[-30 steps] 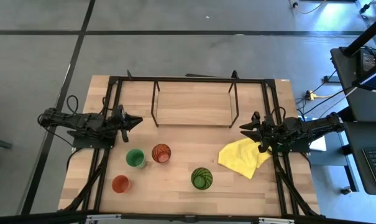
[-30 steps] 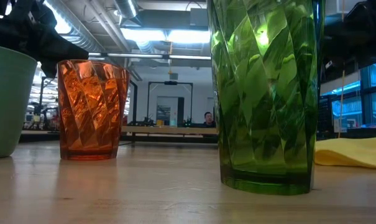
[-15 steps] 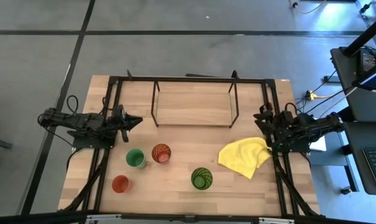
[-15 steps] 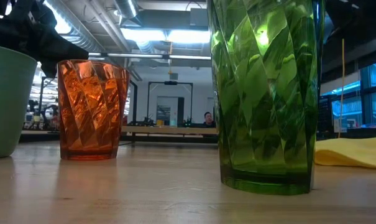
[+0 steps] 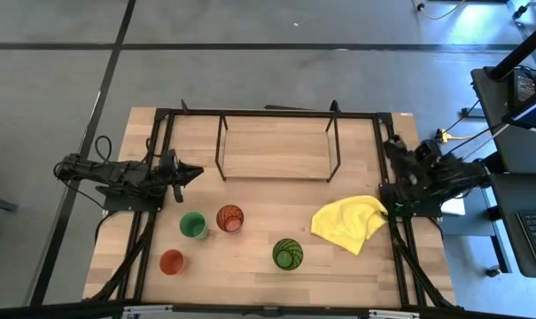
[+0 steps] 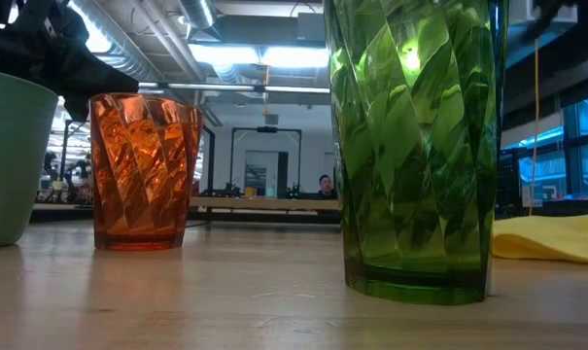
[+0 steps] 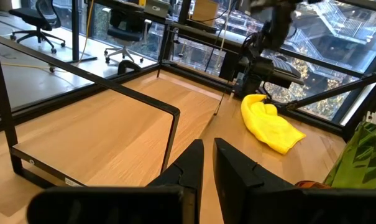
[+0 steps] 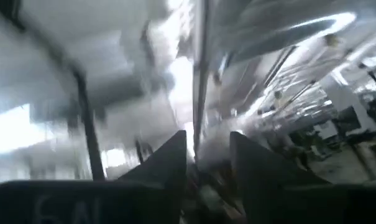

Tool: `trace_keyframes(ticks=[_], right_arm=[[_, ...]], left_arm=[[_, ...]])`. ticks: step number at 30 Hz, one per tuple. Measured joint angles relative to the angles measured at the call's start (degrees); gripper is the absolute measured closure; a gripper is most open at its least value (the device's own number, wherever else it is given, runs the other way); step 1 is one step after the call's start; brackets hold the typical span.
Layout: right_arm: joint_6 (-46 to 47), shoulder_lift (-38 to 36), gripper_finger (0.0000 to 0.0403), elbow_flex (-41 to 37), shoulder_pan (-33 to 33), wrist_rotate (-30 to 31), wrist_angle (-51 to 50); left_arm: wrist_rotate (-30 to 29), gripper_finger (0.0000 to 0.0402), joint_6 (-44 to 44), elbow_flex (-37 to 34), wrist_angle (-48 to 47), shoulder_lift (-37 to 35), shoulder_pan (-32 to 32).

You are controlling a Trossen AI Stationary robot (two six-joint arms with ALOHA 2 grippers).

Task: Stack small to large cups/mugs on shelf
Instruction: Put the light green cup on the shelf

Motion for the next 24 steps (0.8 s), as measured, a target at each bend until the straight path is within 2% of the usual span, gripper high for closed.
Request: trace_keyframes(ticks=[2,5,7,9,12,14,16,24], right_arm=[[-6.9,2.5,0.0279,8.7,0.0,0.1,-14.2],[-8.7,10.0,0.0279,24.4,0.0,9.3,-39.7],[-2.5,16.9,0.0279,34.7,0.0,14.0,-58.7],[6.9,24.5,0.0279,43.8,0.0,14.1,-74.8],[23.6,35.5,0.0279,54.0,0.0,8.3,-90.8],[30.9,41.4,0.0279,58.6,0.0,5.3,-93.2],[33.5,46.3,0.0279,62.1,0.0,4.8,-91.9],[32.8,60.3,0.0279,70.9,0.0,4.7,-76.4]], left_arm=[[0.0,0.0372,0.0,0.0,0.1,0.0,0.0],[0.0,0.0372,0.0,0.0,0.0,0.0,0.0],[0.0,0.0372,0.0,0.0,0.0,0.0,0.0],[0.0,0.0372,0.0,0.0,0.0,0.0,0.0],[0.0,0.0372,0.0,0.0,0.0,0.0,0.0],[0.0,0.0372,0.0,0.0,0.0,0.0,0.0],[0.0,0.0372,0.0,0.0,0.0,0.0,0.0],[0.0,0.0372,0.0,0.0,0.0,0.0,0.0]])
